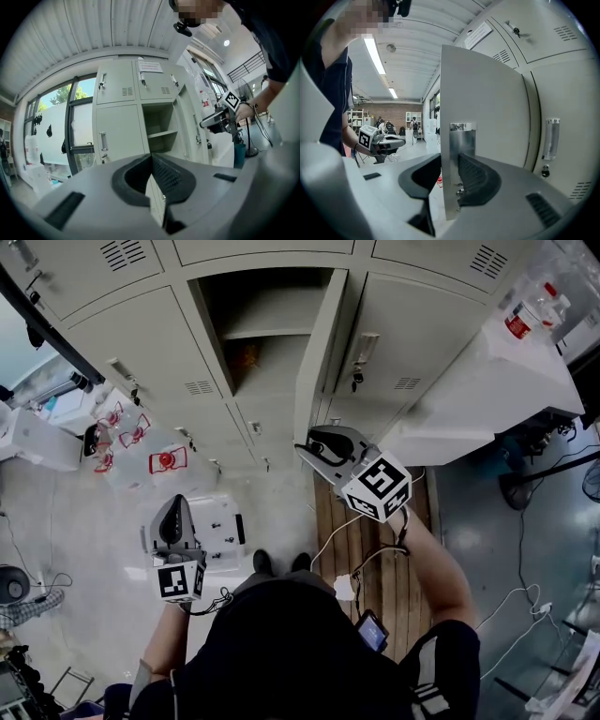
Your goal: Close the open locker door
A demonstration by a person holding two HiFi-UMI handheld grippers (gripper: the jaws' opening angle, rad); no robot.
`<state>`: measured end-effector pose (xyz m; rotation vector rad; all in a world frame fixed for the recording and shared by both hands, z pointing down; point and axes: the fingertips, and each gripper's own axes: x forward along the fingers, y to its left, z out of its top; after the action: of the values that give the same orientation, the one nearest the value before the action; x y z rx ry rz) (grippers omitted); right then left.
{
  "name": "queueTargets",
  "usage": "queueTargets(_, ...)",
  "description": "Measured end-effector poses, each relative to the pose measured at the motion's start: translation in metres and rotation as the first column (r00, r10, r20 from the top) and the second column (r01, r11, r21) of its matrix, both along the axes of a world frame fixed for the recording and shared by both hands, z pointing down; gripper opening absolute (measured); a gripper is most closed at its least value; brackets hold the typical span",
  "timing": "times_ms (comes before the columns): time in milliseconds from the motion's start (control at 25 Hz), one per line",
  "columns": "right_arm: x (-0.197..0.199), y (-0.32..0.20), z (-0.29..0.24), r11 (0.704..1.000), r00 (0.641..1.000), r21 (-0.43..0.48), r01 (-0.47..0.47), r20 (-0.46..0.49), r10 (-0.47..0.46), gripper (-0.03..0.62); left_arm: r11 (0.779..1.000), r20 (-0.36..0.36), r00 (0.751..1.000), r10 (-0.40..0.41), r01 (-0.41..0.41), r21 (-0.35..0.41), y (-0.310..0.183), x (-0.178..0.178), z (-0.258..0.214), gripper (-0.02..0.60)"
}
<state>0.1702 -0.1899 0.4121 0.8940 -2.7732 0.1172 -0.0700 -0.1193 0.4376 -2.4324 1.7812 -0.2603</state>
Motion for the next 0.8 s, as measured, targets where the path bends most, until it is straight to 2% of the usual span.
queueTargets(440, -0.033, -0.020, 0.000, 0.993, 0.993, 0.019, -0.118, 0.009, 0.118, 0.117, 1.000, -0.026, 0.999, -0.027, 0.027, 0.005, -0.001, -0.025, -0.002, 0.003)
queueTargets(600, -0.048, -0.031, 0.000, 0.985, 0.986, 0.032, -0.167, 0.020, 0.167, 0.115, 1.000, 0.001, 1.000, -0.022, 0.022, 0.002, -0.001, -0.035, 0.002, 0.003)
queueTargets(800, -0.066, -0.048, 0.000, 0.974, 0.975, 0.039, -0.222, 0.027, 0.221, 0.112, 1.000, -0.015, 0.999, -0.029, 0.029, 0.005, -0.005, -0.046, 0.001, 0.003)
